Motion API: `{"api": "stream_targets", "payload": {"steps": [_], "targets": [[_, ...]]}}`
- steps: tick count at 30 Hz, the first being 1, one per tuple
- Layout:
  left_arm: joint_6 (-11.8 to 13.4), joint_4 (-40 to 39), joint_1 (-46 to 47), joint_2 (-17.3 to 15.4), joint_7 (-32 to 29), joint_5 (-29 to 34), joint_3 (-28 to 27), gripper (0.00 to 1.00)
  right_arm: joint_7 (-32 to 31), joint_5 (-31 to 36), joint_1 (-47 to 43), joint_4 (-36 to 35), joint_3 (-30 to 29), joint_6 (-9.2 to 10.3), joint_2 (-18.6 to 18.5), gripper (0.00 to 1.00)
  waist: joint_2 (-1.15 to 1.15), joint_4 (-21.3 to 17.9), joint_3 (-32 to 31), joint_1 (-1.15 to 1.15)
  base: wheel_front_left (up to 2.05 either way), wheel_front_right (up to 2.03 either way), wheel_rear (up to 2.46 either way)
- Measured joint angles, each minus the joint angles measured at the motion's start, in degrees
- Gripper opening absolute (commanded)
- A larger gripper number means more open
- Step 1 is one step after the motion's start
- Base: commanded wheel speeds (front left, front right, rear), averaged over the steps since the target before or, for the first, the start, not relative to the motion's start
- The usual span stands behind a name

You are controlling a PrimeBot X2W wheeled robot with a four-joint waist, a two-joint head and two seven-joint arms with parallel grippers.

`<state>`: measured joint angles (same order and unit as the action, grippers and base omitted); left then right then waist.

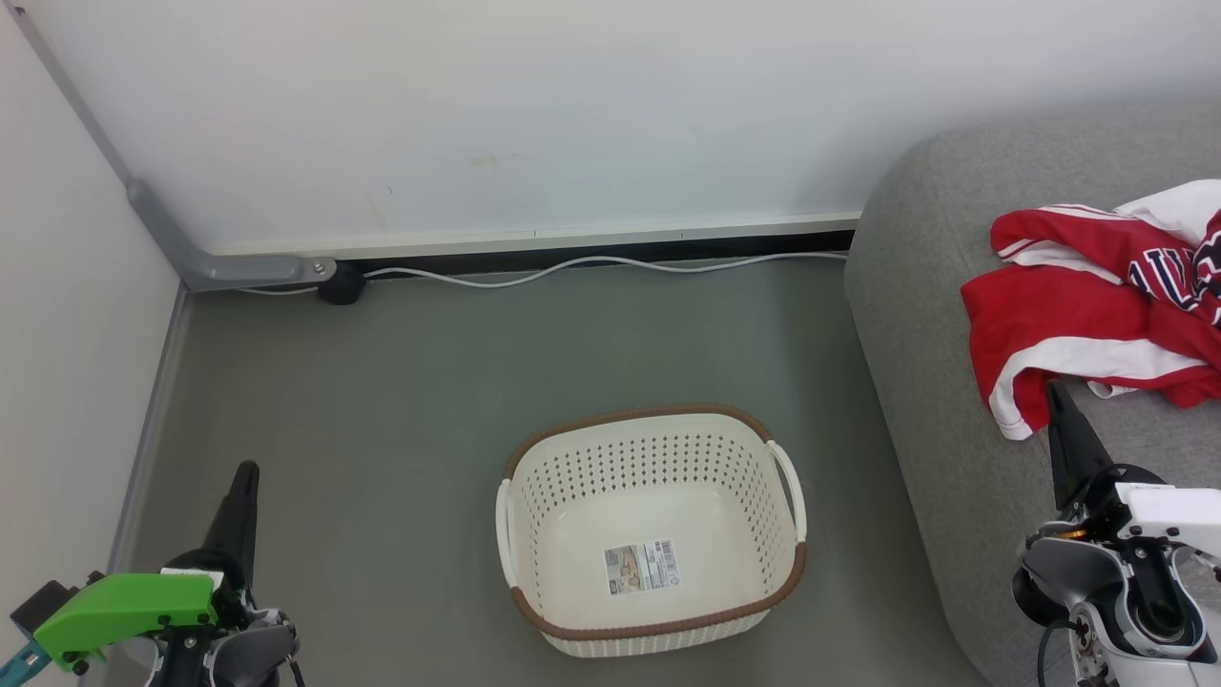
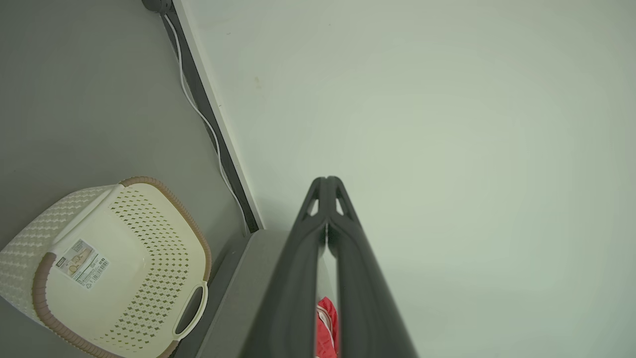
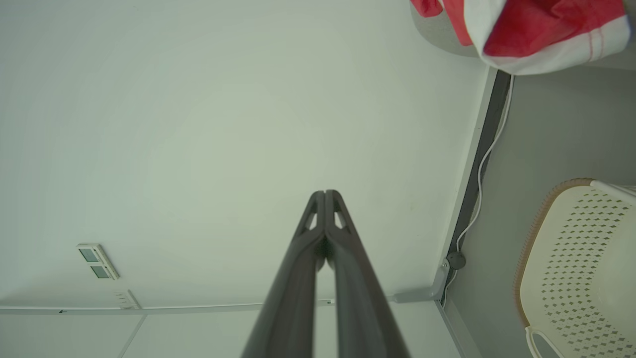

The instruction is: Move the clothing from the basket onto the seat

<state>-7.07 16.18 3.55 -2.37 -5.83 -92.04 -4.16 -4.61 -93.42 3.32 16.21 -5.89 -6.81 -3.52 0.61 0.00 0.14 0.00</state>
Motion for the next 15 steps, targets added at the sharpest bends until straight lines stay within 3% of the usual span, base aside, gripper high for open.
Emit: {"api": "stream_targets", "payload": {"steps": [15], "targets": [[0.0, -0.02, 0.0, 0.0, -0.01, 0.0, -0.02, 0.0, -0.07, 0.0, 0.01, -0.02, -0.07, 0.0, 0.01, 0.0, 0.0, 0.0, 0.01, 0.0, 0.0, 0.0, 0.0]]}}
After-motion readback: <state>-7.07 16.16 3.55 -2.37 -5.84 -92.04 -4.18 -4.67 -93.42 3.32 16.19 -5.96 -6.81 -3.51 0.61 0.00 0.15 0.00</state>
